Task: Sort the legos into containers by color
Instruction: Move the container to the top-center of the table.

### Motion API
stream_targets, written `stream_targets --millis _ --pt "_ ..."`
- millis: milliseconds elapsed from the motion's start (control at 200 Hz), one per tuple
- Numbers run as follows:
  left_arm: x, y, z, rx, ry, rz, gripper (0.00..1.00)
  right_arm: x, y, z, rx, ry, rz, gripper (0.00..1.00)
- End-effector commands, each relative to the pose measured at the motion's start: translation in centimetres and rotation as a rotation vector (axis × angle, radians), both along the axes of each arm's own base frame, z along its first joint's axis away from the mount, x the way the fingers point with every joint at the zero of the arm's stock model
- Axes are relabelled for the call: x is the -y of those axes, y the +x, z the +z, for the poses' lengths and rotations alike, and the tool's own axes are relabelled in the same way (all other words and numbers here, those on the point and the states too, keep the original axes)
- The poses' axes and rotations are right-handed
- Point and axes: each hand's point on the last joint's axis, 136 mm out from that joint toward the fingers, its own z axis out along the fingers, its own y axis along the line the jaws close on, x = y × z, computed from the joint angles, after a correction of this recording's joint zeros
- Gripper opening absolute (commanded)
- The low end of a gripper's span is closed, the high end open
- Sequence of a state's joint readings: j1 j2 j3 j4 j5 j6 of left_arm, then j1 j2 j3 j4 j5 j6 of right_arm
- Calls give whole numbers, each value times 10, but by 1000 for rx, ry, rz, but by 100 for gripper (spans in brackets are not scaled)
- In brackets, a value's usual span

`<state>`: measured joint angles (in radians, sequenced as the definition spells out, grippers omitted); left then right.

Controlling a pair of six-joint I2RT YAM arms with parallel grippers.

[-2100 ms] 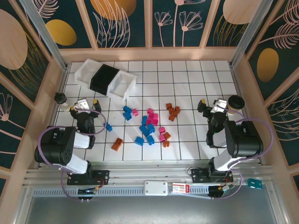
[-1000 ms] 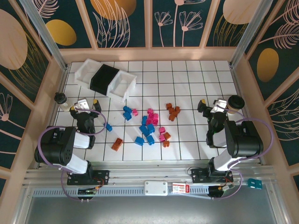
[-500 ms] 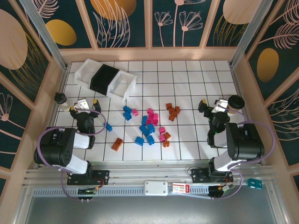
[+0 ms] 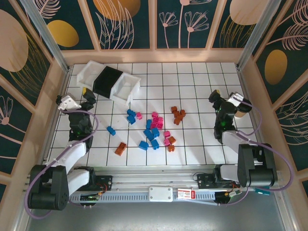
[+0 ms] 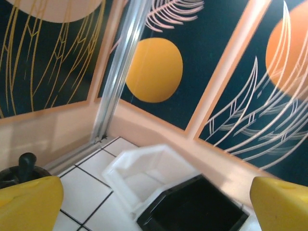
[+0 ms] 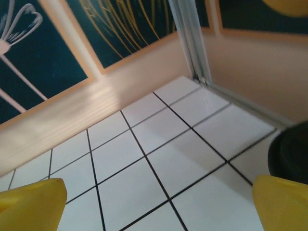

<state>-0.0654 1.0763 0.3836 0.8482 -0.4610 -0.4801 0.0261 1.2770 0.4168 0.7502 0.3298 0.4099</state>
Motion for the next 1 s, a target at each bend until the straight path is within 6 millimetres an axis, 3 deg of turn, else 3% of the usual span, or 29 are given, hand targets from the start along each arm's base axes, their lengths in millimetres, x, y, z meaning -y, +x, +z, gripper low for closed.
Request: stream_targets --millis 0,80,185,265,350,470,536,576,726,781,816,876,991 --pt "-20 -6 -16 -47 -351 140 99 -27 5 -13 20 275 178 99" --pt "5 11 0 -30 -307 -34 99 -47 8 -20 29 343 283 99" --pt "47 34 7 -41 -311 -283 99 -69 13 -29 -12 380 380 99" --pt "73 59 -2 -178 -290 -411 91 -97 19 -34 -79 359 508 99" --pt "92 81 -23 -362 -263 -481 82 -140 27 -38 -169 272 613 99" --pt "127 94 -42 -439 -215 -577 82 -191 35 -37 -207 235 691 98" --pt "144 100 -57 -521 -178 -587 76 -216 39 -38 -211 267 714 97" --pt "152 106 -55 -542 -168 -592 74 -235 45 -36 -216 281 741 95" --pt "157 100 -66 -573 -176 -603 75 -300 65 -39 -245 346 765 90" --pt "155 94 -62 -561 -180 -594 84 -321 72 -43 -255 364 762 89" --pt "152 84 -72 -579 -189 -587 87 -330 80 -43 -254 381 751 88" --pt "148 73 -73 -576 -200 -572 88 -361 84 -42 -252 405 776 87" --pt "140 49 -73 -560 -218 -551 89 -401 96 -44 -252 464 793 84"
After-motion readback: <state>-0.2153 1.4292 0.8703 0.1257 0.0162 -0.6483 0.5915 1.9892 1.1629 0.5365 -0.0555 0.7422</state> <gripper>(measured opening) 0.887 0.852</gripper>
